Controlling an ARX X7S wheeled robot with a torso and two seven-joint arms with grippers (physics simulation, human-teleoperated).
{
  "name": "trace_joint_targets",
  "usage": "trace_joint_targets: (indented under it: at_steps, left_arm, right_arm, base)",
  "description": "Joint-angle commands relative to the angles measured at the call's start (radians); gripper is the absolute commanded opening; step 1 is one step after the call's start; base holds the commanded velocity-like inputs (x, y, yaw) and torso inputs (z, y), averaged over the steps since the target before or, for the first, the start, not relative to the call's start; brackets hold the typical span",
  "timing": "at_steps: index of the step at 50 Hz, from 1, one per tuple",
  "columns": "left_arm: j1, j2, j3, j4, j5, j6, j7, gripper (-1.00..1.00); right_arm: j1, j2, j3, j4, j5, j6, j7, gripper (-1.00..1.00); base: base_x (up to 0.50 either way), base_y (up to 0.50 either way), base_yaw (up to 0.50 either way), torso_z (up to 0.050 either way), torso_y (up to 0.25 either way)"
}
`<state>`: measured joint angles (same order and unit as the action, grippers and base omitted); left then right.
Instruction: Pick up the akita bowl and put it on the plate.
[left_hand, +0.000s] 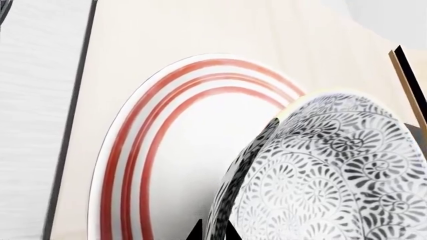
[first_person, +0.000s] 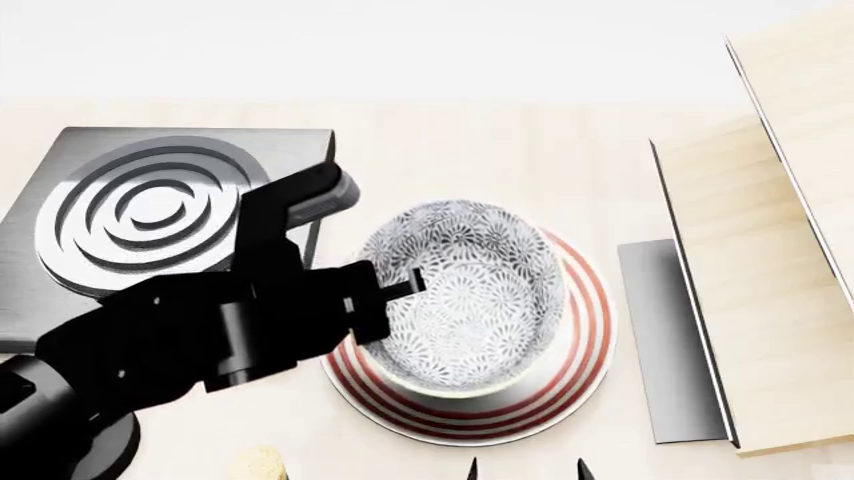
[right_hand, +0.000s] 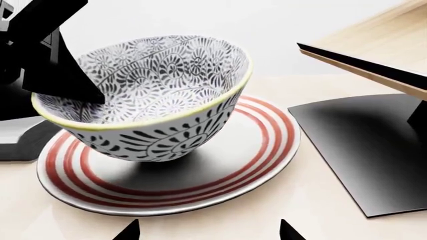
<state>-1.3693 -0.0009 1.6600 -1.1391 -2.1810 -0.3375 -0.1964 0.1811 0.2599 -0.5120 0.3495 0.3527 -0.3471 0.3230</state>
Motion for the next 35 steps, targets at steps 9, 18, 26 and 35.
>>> trace_joint_targets:
  at_steps: [9,18,26,35]
  left_arm:
    - [0.009,0.001,-0.022,0.0,0.015,-0.008,0.01,-1.0]
    - [0.013,0.001,-0.024,0.003,0.011,-0.005,0.005,-1.0]
    - [0.02,0.001,-0.025,0.005,0.0,0.029,0.014,-1.0]
    - [0.03,0.001,-0.028,0.023,0.003,0.047,0.013,-1.0]
  right_arm:
    - [0.004,-0.002,-0.002,0.024,0.028,-0.005,-0.017,1.0]
    - [0.003,-0.002,-0.003,0.028,0.03,-0.008,-0.018,1.0]
    - [0.007,-0.004,-0.006,0.038,0.032,-0.011,-0.022,1.0]
    - [0.005,-0.001,-0.011,0.033,0.033,-0.008,-0.025,1.0]
  base:
    - [0.0,0.0,0.0,0.0,0.0]
    - [0.0,0.0,0.0,0.0,0.0]
    - [0.0,0.0,0.0,0.0,0.0]
    - [0.0,0.0,0.0,0.0,0.0]
